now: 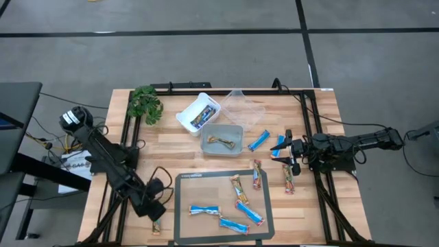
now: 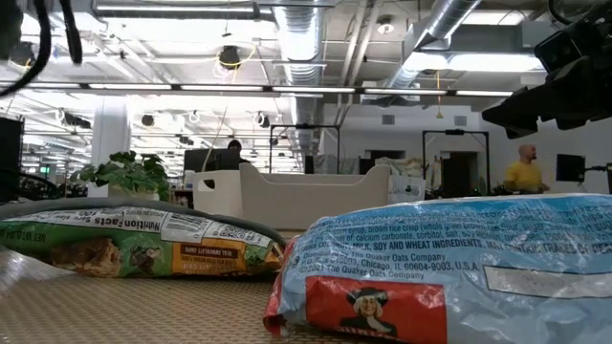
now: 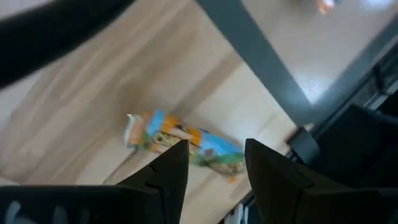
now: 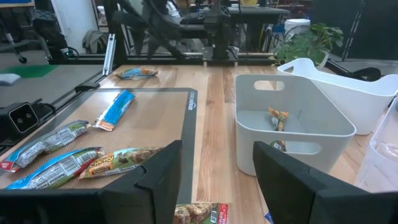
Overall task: Pick and place Granola Bars by type
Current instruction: Put the yellow granola bar into the gray bin
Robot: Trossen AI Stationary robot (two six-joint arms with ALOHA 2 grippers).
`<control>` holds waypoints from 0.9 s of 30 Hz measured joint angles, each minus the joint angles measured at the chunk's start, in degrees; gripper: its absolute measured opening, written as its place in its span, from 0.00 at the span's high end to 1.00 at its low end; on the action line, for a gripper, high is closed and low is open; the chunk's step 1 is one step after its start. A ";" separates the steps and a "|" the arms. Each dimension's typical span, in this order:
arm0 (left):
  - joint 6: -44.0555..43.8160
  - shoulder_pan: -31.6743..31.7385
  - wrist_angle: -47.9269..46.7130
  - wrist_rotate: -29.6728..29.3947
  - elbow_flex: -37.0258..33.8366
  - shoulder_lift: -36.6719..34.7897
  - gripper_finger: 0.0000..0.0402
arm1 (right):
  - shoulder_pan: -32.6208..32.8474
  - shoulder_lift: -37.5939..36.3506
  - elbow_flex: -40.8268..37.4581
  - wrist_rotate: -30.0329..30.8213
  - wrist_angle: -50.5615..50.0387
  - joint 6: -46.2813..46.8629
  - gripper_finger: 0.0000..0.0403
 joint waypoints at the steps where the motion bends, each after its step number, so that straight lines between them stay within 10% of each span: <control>1: 2.64 -0.22 -0.88 -0.38 1.39 0.62 0.62 | 0.00 -0.01 -0.02 0.00 0.00 0.00 0.53; 19: 87.05 -12.01 -10.79 -0.61 8.21 7.35 0.62 | 0.00 0.00 -0.01 0.00 0.00 0.01 0.53; 27: 110.47 -13.03 -8.85 -7.92 8.18 9.68 0.62 | 0.00 -0.02 0.01 0.00 0.00 0.02 0.53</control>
